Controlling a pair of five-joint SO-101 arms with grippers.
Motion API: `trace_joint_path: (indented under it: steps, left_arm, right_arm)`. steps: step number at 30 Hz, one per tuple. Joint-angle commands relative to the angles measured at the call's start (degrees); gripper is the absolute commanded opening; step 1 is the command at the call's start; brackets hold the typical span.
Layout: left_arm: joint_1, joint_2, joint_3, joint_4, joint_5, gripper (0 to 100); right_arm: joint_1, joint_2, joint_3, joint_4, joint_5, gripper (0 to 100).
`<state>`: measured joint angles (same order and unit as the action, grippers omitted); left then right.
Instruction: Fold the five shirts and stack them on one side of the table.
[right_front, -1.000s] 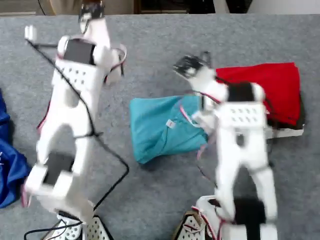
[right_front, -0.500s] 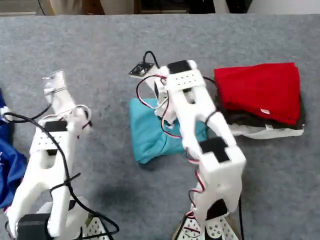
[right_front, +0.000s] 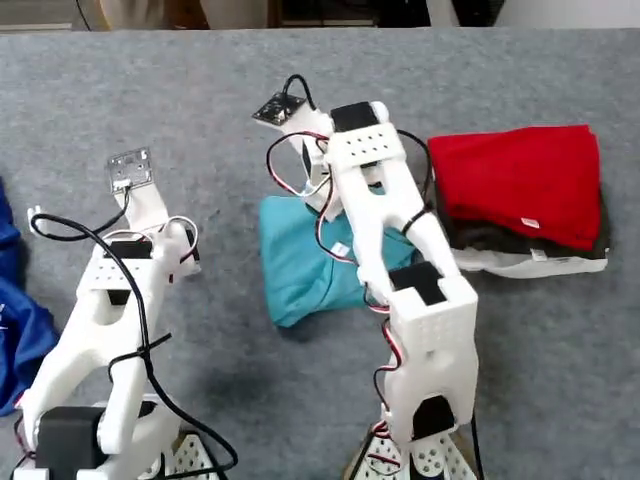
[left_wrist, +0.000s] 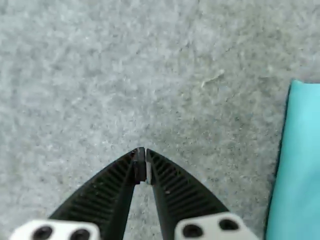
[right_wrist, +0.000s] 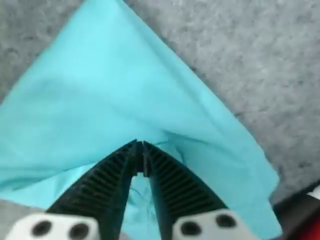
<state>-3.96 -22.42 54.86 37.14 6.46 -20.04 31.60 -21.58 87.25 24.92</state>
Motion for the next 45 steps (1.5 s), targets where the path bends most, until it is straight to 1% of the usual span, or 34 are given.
trace_joint_path:
  steps: [1,5,11,18,23,28,33,36,39,41,44,45]
  left_arm:
    - [0.53,0.31,-1.49,-0.7,0.09,2]
    - [0.53,0.48,-1.41,-0.7,0.09,2]
    - [0.53,0.48,-1.05,-0.62,0.09,2]
    - [0.35,0.48,-1.23,-0.62,0.09,2]
    - [0.35,0.48,-1.14,-0.62,0.09,2]
    - [0.35,0.48,-1.14,-0.62,0.09,2]
    - [0.35,0.48,-1.49,-0.7,0.09,2]
    - [0.44,0.48,-1.49,-0.7,0.09,2]
    - [0.53,0.48,-1.49,-0.7,0.09,2]
    - [0.62,0.48,-1.49,-0.7,0.09,2]
    - [0.79,0.48,-1.05,-2.29,0.09,2]
    - [0.79,0.48,-0.97,-2.99,0.09,2]
  right_arm:
    - [0.04,0.66,-2.51,-0.26,-0.18,0.5]
    - [0.31,1.8,-1.98,0.09,0.7,0.5]
    - [1.54,0.57,-3.38,6.42,2.11,0.5]
    - [6.29,-0.13,-3.56,11.69,7.74,0.5]
    - [9.71,-0.57,-3.03,15.12,8.62,0.5]
    - [15.08,-5.58,6.29,15.03,8.62,0.4]
    - [18.07,-18.51,19.91,14.68,8.79,0.2]
    - [18.68,-27.03,29.23,12.75,11.52,0.2]
    - [19.38,-33.71,36.97,8.09,13.89,0.2]
    - [19.65,-37.93,37.93,4.84,11.6,0.2]
    - [18.59,-44.26,31.69,1.93,2.81,0.5]
    - [17.19,-45.67,29.49,0.97,1.58,0.5]
